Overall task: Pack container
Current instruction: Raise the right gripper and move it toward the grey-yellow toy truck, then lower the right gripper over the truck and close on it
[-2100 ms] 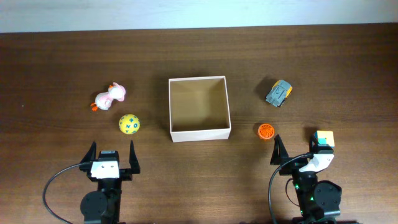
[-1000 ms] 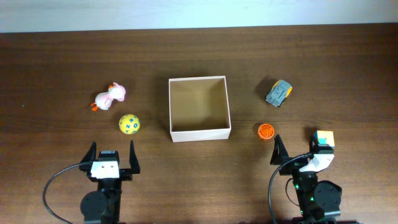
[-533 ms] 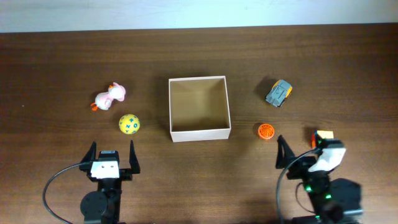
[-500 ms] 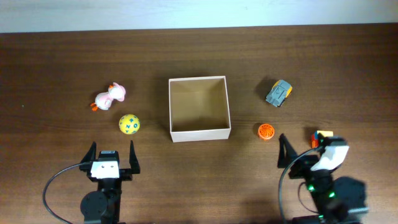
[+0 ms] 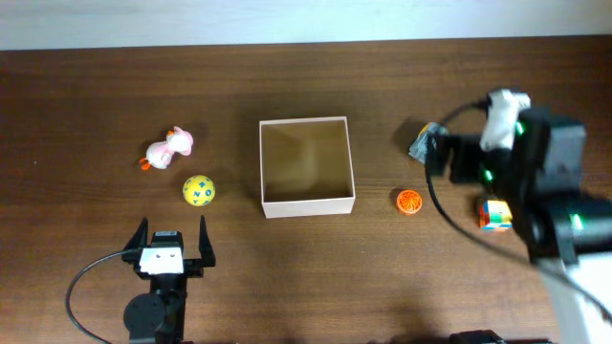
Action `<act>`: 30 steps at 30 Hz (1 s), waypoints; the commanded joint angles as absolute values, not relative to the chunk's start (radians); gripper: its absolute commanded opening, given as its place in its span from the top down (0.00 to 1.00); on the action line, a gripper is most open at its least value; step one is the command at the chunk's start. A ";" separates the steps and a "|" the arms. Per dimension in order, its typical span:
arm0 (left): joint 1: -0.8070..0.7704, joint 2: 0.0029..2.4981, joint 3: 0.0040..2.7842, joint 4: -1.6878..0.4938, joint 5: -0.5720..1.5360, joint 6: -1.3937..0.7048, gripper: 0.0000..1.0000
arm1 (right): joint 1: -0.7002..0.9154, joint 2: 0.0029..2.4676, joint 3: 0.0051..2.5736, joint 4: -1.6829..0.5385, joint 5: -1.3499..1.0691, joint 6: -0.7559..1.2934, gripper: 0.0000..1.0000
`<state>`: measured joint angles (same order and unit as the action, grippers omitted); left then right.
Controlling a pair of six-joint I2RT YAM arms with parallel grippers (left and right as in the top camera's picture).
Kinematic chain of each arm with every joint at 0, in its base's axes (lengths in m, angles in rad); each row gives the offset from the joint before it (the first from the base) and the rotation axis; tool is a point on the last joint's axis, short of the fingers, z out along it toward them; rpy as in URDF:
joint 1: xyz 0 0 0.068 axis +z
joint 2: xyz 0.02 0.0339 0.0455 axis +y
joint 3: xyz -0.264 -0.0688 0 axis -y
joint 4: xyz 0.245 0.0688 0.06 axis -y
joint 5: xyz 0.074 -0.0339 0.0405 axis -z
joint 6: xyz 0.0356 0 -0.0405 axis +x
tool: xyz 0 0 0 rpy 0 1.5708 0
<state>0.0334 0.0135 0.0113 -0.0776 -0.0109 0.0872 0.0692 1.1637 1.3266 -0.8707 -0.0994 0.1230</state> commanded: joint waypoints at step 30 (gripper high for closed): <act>0.038 0.005 0.009 -0.083 -0.003 0.103 0.01 | 0.064 1.778 1.347 -0.571 0.008 0.399 0.01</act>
